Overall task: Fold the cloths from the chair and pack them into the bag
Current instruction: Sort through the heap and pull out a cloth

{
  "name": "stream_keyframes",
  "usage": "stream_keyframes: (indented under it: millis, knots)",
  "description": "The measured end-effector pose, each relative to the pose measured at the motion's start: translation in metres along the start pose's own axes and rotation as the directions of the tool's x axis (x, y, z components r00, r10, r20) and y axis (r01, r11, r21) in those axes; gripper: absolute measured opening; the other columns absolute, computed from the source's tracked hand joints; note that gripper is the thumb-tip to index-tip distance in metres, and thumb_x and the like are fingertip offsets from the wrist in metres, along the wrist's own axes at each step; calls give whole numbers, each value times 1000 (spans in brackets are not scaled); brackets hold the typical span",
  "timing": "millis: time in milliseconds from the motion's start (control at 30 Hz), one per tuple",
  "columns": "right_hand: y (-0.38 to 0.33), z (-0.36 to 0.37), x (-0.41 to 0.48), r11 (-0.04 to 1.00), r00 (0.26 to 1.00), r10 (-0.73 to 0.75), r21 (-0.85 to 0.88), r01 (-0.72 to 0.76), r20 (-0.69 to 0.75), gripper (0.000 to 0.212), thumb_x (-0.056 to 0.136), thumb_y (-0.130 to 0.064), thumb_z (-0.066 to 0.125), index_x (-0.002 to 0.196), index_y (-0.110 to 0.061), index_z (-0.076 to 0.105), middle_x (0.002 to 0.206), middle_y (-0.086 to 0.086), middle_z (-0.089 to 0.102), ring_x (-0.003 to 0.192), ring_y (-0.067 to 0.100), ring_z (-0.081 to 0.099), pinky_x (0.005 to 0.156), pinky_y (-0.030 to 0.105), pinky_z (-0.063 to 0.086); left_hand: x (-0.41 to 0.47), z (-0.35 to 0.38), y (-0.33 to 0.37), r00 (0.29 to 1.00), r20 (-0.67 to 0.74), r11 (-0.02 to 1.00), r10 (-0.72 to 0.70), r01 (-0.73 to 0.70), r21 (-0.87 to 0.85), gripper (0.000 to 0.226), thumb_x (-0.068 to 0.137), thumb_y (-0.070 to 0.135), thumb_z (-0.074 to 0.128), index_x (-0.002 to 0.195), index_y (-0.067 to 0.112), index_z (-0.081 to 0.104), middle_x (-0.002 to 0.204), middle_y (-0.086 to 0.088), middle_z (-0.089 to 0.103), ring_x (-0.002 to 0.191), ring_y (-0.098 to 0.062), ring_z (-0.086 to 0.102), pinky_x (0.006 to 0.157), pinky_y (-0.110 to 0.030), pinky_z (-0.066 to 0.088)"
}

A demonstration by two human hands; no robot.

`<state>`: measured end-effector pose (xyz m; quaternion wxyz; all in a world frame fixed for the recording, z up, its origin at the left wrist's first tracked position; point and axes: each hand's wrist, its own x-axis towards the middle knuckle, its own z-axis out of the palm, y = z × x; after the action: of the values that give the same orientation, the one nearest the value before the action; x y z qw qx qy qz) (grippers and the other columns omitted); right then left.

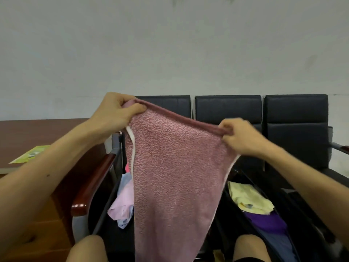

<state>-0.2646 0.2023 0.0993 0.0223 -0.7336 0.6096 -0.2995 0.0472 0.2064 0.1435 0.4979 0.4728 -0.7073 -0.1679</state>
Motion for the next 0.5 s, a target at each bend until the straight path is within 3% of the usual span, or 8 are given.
stream_keyframes:
  millis: [100,267,400,500]
  knots:
    - [5,-21,8,998,982,6,69,7,-187,24,88,-3,55,102,-18,67,102,4,67,95,22,61,83,32,45,-1,-12,-14,993,115,999,-40,38,18,13,90,23,71,93,12,78,91,-18,74,76,-16,65,74,-33,50]
    - [9,-16,0,991,989,-78,95,90,-126,25,96,-11,59,118,-15,69,106,-8,64,103,11,57,92,29,41,-7,-34,-44,953,288,986,-97,53,158,51,57,71,80,83,27,81,83,1,77,77,-6,70,78,-24,53]
    - [13,-12,-2,979,996,-39,195,55,-81,16,95,-23,63,107,-18,74,96,-9,69,92,9,63,85,31,47,-14,-40,-67,929,334,978,-158,101,182,33,58,48,81,78,21,81,76,-3,77,71,-7,69,73,-23,52]
    - [13,-10,-3,966,999,-23,258,32,-36,12,94,-24,65,99,-21,75,89,-7,71,86,7,65,75,25,48,-16,-40,-75,919,352,977,-177,121,176,23,68,36,80,78,16,81,78,-7,76,72,-10,69,72,-23,52]
